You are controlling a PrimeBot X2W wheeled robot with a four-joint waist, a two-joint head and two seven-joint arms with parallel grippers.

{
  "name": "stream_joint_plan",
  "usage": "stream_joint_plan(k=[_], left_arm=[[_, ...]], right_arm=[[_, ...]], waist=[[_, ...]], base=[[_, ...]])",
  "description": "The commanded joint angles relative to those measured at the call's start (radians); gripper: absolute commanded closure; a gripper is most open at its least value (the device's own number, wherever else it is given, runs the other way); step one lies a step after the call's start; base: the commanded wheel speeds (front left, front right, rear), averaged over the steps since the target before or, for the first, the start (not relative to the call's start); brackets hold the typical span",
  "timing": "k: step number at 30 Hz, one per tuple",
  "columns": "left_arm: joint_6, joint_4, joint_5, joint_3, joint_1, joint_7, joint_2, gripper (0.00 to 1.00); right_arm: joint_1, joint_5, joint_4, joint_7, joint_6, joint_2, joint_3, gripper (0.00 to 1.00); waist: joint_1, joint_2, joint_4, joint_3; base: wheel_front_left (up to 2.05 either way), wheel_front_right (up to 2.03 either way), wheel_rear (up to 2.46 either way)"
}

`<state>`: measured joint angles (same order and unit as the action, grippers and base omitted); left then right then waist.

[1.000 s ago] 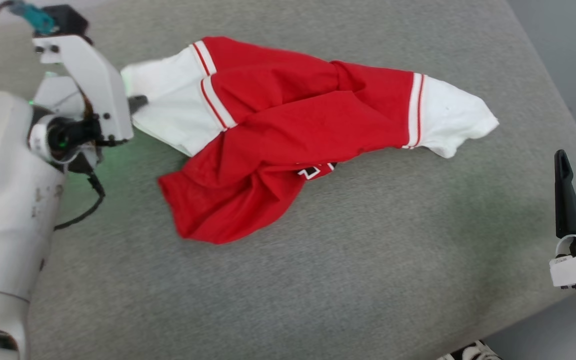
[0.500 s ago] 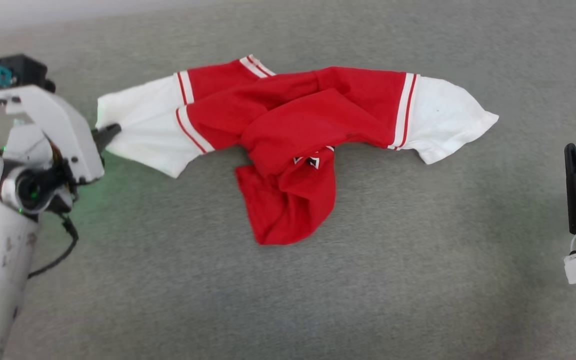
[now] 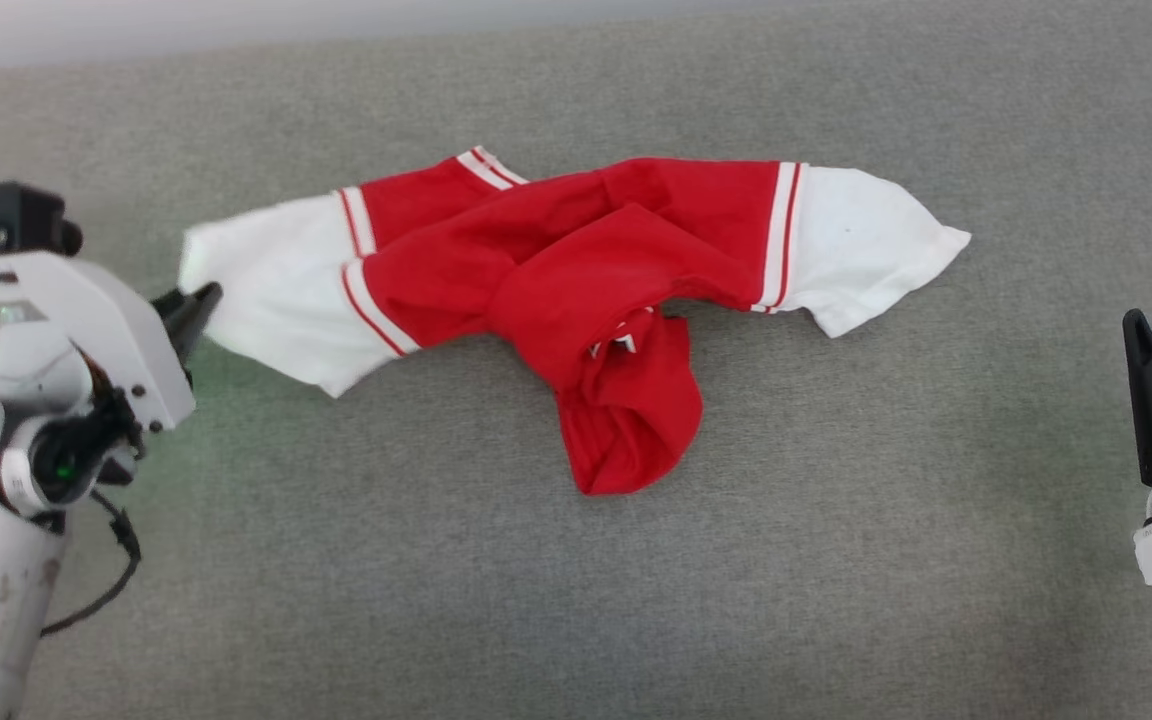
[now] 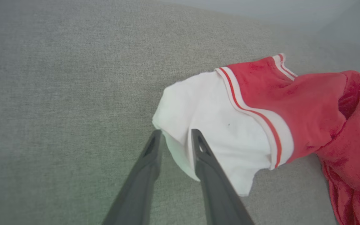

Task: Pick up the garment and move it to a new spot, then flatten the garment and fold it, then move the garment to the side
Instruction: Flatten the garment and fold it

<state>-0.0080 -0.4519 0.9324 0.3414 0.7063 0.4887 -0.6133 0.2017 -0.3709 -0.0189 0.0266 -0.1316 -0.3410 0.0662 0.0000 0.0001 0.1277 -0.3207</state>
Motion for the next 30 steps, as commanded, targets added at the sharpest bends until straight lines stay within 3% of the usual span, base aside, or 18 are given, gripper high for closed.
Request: stream_joint_plan(k=[1,6,10,19,25,27,30], left_arm=[[0.011,0.014,-0.019,-0.004,-0.026,-0.026,-0.011,0.00],[0.038,0.100,-0.079,-0.010,-0.102,-0.178,-0.002,0.00],[0.063,0.183,-0.139,-0.008,-0.173,-0.336,0.025,0.00],[0.138,0.267,-0.314,0.081,-0.301,-0.677,0.171,0.00],[0.161,0.312,-0.416,0.102,-0.319,-0.752,0.262,0.00],[0.162,0.325,-0.428,0.095,-0.324,-0.753,0.279,0.00],[0.140,0.377,-0.485,0.071,-0.338,-0.754,0.319,0.00]], right_arm=[[0.005,-0.009,0.004,-0.008,0.002,-0.011,-0.005,0.00],[0.034,-0.025,0.021,-0.067,0.002,-0.083,-0.061,0.00],[0.098,-0.057,0.041,-0.145,0.002,-0.179,-0.153,0.00],[0.341,-0.195,0.110,-0.373,0.002,-0.441,-0.423,0.00],[0.546,-0.326,0.164,-0.500,0.002,-0.569,-0.607,0.00],[0.581,-0.354,0.177,-0.513,0.002,-0.584,-0.630,0.00],[0.680,-0.391,0.200,-0.554,0.002,-0.642,-0.736,0.00]], waist=[[0.0000,-0.0001,-0.010,0.004],[0.0000,-0.0001,-0.043,0.000],[0.0000,-0.0001,-0.076,-0.017],[0.0000,-0.0001,-0.203,-0.069],[0.0000,-0.0001,-0.297,-0.125],[0.0000,-0.0001,-0.310,-0.135],[0.0000,-0.0001,-0.347,-0.167]], base=[[0.00,0.00,0.00],[0.00,0.00,0.00],[0.00,0.00,0.00],[0.00,0.00,0.00],[0.00,0.00,0.00],[0.00,0.00,0.00],[0.00,0.00,0.00]])
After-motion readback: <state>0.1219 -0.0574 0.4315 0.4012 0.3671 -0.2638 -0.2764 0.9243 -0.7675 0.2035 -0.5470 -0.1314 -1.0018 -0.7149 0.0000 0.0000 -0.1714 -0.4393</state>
